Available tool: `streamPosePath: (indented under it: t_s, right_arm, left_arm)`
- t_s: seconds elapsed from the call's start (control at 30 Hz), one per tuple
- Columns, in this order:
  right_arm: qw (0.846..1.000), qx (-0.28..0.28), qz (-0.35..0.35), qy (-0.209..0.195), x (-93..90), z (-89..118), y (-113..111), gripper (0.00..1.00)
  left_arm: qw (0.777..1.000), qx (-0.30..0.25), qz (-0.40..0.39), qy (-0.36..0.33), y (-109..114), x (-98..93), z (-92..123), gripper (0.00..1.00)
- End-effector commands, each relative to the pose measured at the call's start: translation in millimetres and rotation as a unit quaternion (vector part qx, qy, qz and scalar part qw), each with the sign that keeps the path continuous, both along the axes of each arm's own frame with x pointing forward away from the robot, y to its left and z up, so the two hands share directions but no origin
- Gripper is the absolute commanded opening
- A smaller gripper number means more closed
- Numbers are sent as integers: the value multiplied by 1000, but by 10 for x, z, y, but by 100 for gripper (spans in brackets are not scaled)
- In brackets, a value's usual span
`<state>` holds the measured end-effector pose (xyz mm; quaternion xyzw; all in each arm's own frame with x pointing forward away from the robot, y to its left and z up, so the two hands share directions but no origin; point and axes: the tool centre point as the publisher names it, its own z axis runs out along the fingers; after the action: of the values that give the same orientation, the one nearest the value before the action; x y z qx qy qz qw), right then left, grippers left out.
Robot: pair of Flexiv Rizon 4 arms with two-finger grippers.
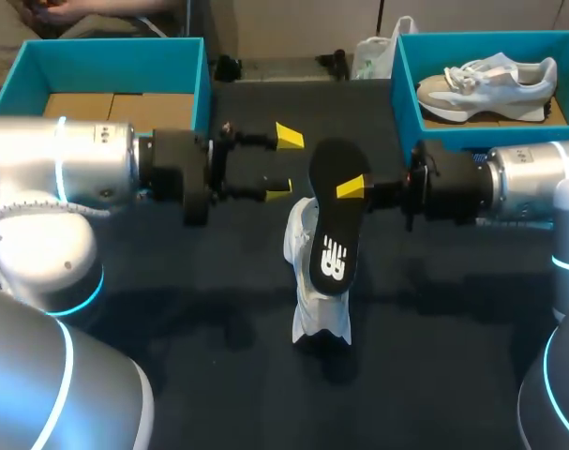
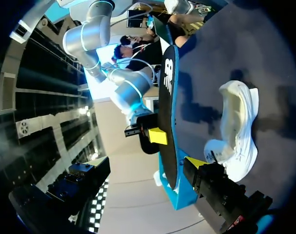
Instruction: Take the shoe out of the shoebox, open the shoe tongue, remove and reinsert the insole, then place the shoe into the shoebox
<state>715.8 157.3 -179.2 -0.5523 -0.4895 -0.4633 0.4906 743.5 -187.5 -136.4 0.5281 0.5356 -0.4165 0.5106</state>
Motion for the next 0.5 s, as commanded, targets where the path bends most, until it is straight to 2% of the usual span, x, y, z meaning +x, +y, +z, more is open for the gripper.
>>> streamPosePath:
  t_s: [0.03, 0.23, 0.5]
  right_arm:
    - [1000, -6, -5, -1, -32, 62, 5, 0]
    - [1000, -8, -8, -4, -34, 97, 0, 0]
    - [1000, 0, -2, -4, -58, 97, 44, 0]
  left_arm:
    - [1000, -28, -1, -5, 2, -18, -29, 100]
    - [1000, -28, -1, -5, 2, -18, -29, 100]
    - [1000, -28, -4, -10, -1, 74, -70, 100]
